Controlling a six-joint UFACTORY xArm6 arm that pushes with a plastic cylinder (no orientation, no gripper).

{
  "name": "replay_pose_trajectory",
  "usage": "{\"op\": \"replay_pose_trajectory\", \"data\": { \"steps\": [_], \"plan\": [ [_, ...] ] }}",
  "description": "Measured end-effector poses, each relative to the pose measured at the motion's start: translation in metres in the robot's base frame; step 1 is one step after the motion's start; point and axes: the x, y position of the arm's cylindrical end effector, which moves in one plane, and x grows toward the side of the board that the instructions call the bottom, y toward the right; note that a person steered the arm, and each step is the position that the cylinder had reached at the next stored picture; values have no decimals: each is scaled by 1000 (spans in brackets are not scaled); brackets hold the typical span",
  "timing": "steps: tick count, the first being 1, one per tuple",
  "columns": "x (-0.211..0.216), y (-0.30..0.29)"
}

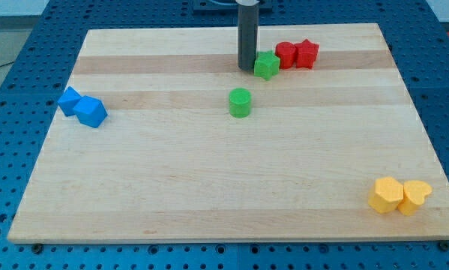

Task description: Place the green circle to the bottom of the red circle

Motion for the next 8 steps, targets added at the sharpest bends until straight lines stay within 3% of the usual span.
{"op": "replay_pose_trajectory", "data": {
  "steps": [1,2,3,4,7,8],
  "plan": [
    [15,-55],
    [64,-106],
    [144,-106],
    [161,-72],
    [88,-56],
    [86,-6]
  ]
}}
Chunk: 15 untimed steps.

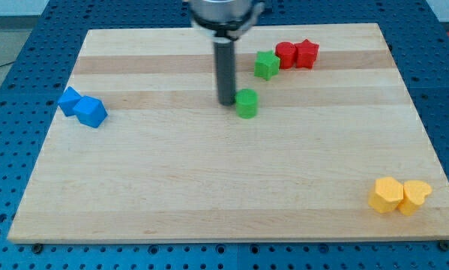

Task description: Place the green circle to the bottom of the red circle

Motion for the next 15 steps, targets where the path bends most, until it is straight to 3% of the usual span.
{"op": "replay_pose_trajectory", "data": {
  "steps": [1,2,3,4,5,6,7,8,9,10,11,13,14,15],
  "plan": [
    [0,81],
    [6,56],
    [20,-11],
    [57,-63],
    [99,-11],
    [75,60],
    [53,93],
    [44,54],
    [41,58],
    [36,105],
    [11,102],
    [74,70],
    [44,29],
    [17,43]
  ]
}}
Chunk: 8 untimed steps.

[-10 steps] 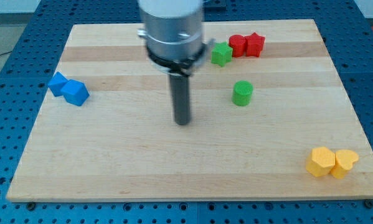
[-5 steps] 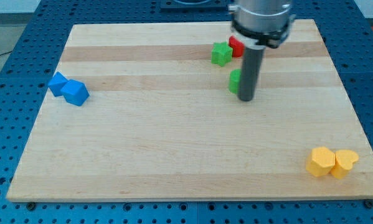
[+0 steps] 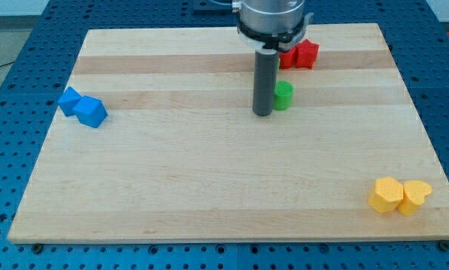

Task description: Place the green circle to the bottom of the red circle

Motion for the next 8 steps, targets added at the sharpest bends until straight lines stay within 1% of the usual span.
{"op": "replay_pose_trajectory", "data": {
  "steps": [1,2,3,4,5,6,7,8],
  "plan": [
    [-15,17],
    [-33,21],
    [-38,27],
    [-10,28],
    [1,60],
    [-19,85],
    [-22,78],
    [-34,62]
  ]
}}
